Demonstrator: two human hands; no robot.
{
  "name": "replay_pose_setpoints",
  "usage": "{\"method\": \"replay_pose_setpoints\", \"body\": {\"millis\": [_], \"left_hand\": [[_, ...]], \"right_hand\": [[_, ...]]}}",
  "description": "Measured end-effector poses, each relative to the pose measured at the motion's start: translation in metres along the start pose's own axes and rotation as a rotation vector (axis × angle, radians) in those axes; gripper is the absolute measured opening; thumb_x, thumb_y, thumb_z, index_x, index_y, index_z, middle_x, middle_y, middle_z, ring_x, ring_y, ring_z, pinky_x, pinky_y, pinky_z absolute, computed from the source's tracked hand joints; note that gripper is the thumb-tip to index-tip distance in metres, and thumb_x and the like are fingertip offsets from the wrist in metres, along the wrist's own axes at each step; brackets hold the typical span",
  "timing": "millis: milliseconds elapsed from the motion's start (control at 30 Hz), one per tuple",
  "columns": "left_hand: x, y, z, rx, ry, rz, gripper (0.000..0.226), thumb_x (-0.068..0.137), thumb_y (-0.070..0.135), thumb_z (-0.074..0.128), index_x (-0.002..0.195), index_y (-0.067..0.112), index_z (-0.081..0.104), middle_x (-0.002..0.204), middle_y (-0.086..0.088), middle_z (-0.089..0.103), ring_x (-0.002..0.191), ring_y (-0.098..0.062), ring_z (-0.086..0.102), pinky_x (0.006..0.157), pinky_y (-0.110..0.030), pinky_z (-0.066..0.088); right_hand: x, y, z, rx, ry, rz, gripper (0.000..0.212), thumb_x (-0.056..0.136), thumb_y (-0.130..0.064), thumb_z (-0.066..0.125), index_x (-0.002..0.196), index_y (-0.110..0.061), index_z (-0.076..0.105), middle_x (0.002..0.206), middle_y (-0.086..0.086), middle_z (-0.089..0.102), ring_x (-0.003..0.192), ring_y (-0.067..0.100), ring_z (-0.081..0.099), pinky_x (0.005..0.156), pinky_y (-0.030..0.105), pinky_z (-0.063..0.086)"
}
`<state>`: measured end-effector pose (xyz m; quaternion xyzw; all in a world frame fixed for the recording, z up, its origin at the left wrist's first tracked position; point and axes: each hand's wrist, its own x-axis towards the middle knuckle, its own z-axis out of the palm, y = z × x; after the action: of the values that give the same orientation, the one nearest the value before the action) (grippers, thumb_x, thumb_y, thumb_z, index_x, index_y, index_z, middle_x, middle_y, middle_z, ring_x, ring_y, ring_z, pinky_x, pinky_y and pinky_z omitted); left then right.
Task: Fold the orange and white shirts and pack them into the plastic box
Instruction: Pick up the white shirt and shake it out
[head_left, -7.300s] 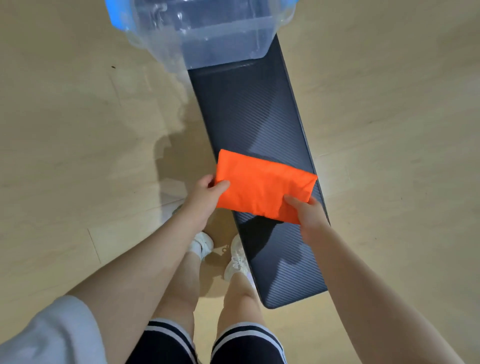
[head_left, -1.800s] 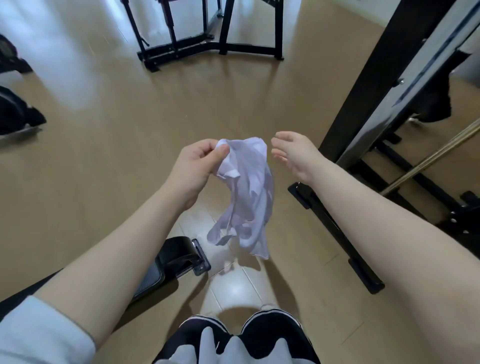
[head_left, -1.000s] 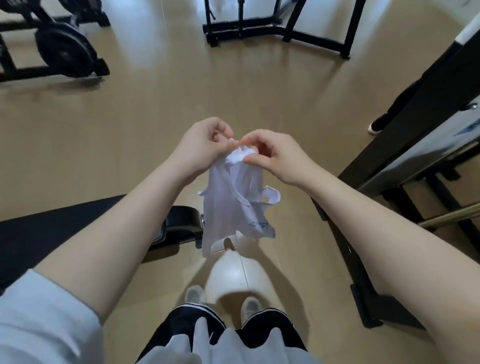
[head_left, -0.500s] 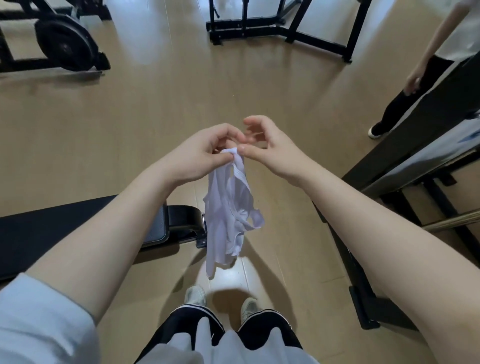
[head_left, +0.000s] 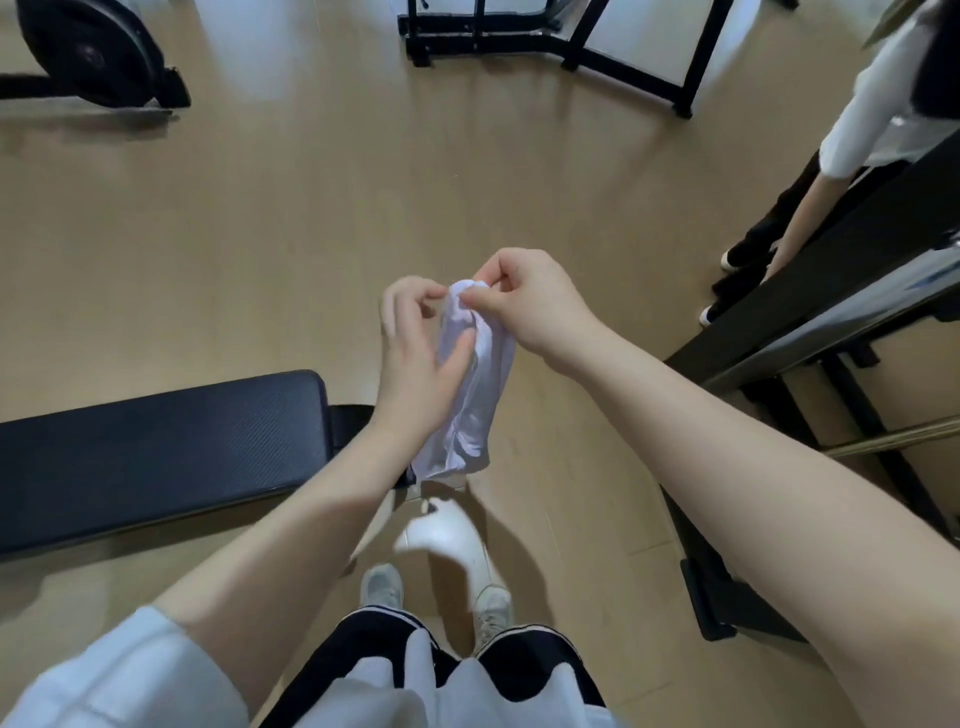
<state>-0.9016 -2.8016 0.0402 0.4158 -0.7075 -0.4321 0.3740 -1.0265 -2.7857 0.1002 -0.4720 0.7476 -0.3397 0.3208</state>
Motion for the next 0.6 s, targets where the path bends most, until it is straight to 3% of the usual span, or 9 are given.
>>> {"method": "replay_pose_setpoints", "body": {"millis": [67,167,300,367,433,500,600], "left_hand": [[-0.011,-0.013,0.001,-0.108,-0.104,-0.157,0.009,0.091,0.026,0.048,0.099,0.023,0.045,0.098,0.008,0.050,0.088,-0.011,0.050,0.084,-0.029,0.043],[-0.023,-0.035,0.002,-0.167,-0.286,-0.262,0.032,0.089,0.046,0.032,0.095,0.024,0.054,0.098,-0.012,0.061,0.091,-0.027,0.057,0.086,-0.046,0.045],[-0.027,-0.061,-0.002,-0.006,-0.320,-0.286,0.037,0.083,0.053,0.042,0.077,0.016,0.047,0.074,-0.004,0.047,0.069,-0.021,0.047,0.068,-0.034,0.037],[-0.029,-0.077,-0.007,0.124,-0.379,-0.271,0.031,0.087,0.038,0.050,0.078,0.008,0.047,0.073,-0.002,0.046,0.071,-0.020,0.045,0.065,-0.029,0.033],[-0.030,-0.091,-0.016,0.202,-0.335,-0.257,0.011,0.091,0.020,0.051,0.085,0.011,0.053,0.082,0.003,0.049,0.080,-0.016,0.046,0.066,-0.025,0.030],[-0.026,-0.098,-0.029,0.229,-0.261,-0.276,0.005,0.091,0.015,0.051,0.091,0.012,0.055,0.090,0.002,0.053,0.085,-0.014,0.048,0.069,-0.024,0.031],[-0.011,-0.102,-0.048,0.259,-0.281,-0.300,0.010,0.089,0.013,0.055,0.079,0.015,0.055,0.072,0.009,0.052,0.071,-0.013,0.047,0.058,-0.019,0.034]], "right_hand": [[-0.002,0.002,0.004,0.236,0.006,0.037,0.017,0.081,-0.015,0.061,0.069,-0.018,0.050,0.057,-0.005,0.042,0.052,0.008,0.037,0.048,0.017,0.030],[-0.004,0.007,0.006,0.576,-0.063,0.113,0.015,0.078,-0.026,0.057,0.075,-0.011,0.054,0.070,0.008,0.053,0.066,0.020,0.047,0.061,0.028,0.037],[-0.007,0.007,-0.004,0.979,-0.014,0.163,0.019,0.089,-0.016,0.048,0.076,-0.005,0.058,0.075,0.010,0.057,0.070,0.023,0.053,0.068,0.032,0.041],[-0.007,0.009,-0.009,1.180,0.069,0.167,0.014,0.090,-0.009,0.046,0.081,-0.003,0.055,0.079,0.010,0.055,0.076,0.023,0.055,0.082,0.034,0.042],[-0.008,0.013,-0.011,1.286,0.150,0.174,0.009,0.090,-0.006,0.047,0.084,-0.004,0.053,0.080,0.010,0.055,0.079,0.023,0.055,0.085,0.034,0.043],[-0.008,0.018,-0.012,1.329,0.223,0.197,0.017,0.091,-0.005,0.046,0.075,-0.006,0.052,0.076,0.008,0.056,0.076,0.022,0.056,0.079,0.031,0.046],[-0.006,0.033,-0.011,1.146,0.329,0.270,0.020,0.088,-0.002,0.051,0.070,-0.009,0.054,0.073,0.006,0.057,0.072,0.020,0.057,0.070,0.029,0.048]]}}
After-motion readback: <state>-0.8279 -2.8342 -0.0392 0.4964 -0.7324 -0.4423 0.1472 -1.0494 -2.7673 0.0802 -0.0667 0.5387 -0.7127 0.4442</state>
